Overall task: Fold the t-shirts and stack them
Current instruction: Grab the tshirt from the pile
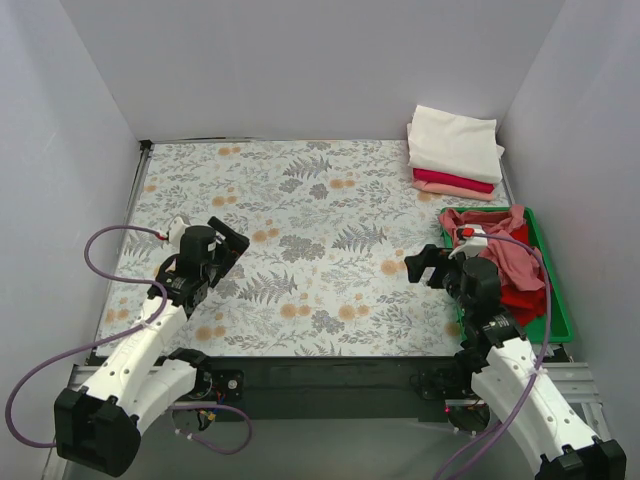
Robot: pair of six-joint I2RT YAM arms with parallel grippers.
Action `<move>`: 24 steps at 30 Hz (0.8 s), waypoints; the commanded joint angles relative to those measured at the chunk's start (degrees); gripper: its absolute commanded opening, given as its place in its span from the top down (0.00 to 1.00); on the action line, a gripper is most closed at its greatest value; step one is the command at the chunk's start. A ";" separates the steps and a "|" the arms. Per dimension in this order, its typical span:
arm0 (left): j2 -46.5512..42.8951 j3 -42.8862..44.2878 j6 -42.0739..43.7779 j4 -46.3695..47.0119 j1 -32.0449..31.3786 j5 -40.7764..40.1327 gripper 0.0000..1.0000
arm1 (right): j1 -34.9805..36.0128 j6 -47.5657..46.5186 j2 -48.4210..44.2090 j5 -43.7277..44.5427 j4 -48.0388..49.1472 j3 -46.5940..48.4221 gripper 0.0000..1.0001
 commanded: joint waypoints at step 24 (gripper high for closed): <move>0.25 -2.00 0.89 3.44 0.05 -0.12 0.02 | -23.21 -0.52 34.57 28.37 -23.31 30.62 0.03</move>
